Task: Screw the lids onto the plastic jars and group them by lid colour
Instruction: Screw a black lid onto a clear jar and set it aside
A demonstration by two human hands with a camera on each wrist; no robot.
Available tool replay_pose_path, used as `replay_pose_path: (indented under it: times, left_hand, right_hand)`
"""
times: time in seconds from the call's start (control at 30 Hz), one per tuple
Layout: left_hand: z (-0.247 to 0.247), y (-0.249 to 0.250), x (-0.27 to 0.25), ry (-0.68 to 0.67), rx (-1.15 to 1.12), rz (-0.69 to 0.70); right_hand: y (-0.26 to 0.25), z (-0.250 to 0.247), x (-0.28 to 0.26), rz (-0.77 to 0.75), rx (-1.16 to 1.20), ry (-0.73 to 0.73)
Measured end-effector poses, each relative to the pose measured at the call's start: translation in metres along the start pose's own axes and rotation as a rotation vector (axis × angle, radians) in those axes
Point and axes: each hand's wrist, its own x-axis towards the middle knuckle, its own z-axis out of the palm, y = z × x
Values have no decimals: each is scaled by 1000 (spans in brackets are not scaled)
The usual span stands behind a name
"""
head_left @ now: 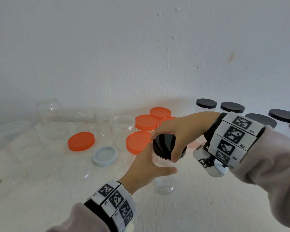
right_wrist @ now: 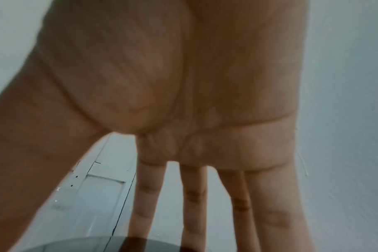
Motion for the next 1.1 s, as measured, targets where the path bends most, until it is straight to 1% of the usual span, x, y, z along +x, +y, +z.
replay_pose_path:
  times: [0.1, 0.23, 0.3, 0.47, 0.6, 0.67, 0.8, 0.87, 0.93, 1.03, 1.1]
  left_hand:
    - [0, -1, 0, 4, -16, -3]
    - [0, -1, 0, -2, 2, -8]
    - [0, 0, 0, -4, 5, -6]
    - [0, 0, 0, 5, 2, 6]
    - [0, 0, 0, 3, 4, 8]
    - [0, -1, 0, 8, -1, 2]
    - [0, -1, 0, 6, 7, -7]
    - [0, -1, 0, 3, 7, -10]
    - [0, 0, 0, 3, 8, -10]
    - [0, 1, 0, 13, 16, -3]
    - [0, 1, 0, 15, 19, 3]
  right_hand:
    - [0, 4, 3, 29, -19, 14]
    - [-3, 12, 7, 114, -55, 56]
    - [-1, 13, 8, 121, -39, 73]
    - [2, 6, 3, 19, 48, 9]
    - [4, 5, 4, -50, 72, 62]
    - [5, 8, 5, -28, 66, 94]
    - [3, 19, 9, 85, 34, 160]
    - [4, 21, 10, 102, 26, 174]
    - [4, 18, 8, 79, 46, 143]
    - [6, 11, 4, -1, 92, 65]
    - [7, 9, 4, -40, 93, 76]
